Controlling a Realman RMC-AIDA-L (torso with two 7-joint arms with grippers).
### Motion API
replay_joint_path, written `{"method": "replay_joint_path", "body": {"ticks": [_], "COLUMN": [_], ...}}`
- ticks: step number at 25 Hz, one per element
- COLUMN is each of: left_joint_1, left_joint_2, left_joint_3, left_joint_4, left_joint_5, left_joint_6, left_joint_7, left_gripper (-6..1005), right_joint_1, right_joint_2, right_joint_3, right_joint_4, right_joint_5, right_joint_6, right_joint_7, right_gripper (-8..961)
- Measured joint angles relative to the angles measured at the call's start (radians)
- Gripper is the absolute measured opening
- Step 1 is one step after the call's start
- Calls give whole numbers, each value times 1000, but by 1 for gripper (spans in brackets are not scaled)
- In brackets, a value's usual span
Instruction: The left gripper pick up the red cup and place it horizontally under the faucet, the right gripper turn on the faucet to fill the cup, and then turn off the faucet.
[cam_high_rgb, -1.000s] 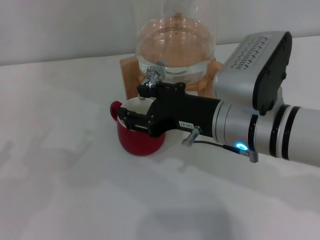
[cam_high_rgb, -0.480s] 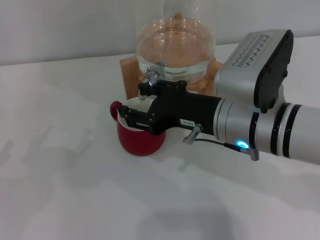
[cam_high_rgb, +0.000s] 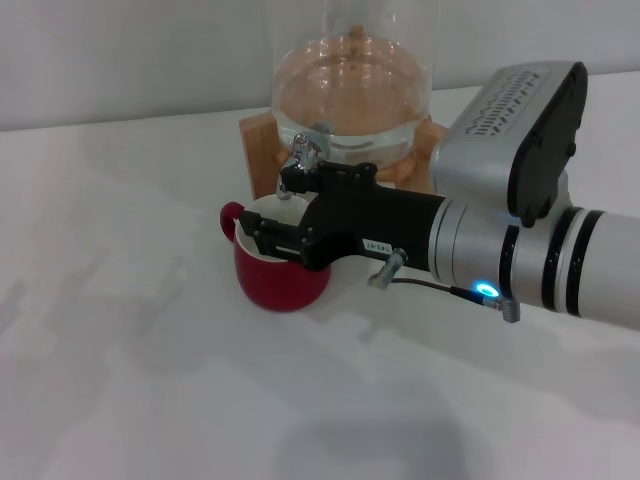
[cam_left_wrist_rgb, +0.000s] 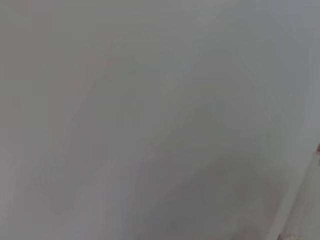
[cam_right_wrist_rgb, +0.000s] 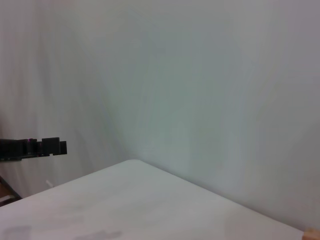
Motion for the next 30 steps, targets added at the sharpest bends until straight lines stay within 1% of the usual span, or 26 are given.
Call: {"method": "replay_joint_path", "body": {"ticks": [30], "left_joint_1": [-5], "left_joint_2": [0], "left_joint_3": [0], "left_joint_4": [-2], "left_joint_5": [7], "left_joint_6": [0], "left_joint_7": [-1], "left_gripper": [864], "right_joint_1": [0], "right_joint_2": [0], "right_joint_3": [0], "right_joint_4": [-2], "right_joint_5": [0], "right_joint_6": [5], "right_joint_7": [0], "right_gripper": [652]}}
